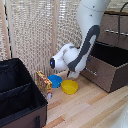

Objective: Move your gripper towards the bottom drawer handle. Grasp the handle gently with your gripper. Apply gentle outward force to slide the bottom drawer open.

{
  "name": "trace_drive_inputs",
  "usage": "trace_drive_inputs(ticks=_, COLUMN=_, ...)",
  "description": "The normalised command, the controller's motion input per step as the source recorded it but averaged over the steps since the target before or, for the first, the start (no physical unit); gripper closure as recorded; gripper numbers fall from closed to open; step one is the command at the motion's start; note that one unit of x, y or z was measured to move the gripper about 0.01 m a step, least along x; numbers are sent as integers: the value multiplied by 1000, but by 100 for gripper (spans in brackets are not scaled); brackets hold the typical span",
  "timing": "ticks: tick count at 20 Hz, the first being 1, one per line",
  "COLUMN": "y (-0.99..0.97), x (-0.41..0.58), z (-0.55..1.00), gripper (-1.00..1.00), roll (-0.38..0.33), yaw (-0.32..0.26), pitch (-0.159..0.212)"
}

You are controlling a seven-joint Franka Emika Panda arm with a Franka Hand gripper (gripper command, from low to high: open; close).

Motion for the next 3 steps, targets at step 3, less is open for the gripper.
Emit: trace_drive_inputs(ticks=3, y=219, x=218, z=224, gripper=-100, roll=180, yaw=-159, pitch=51)
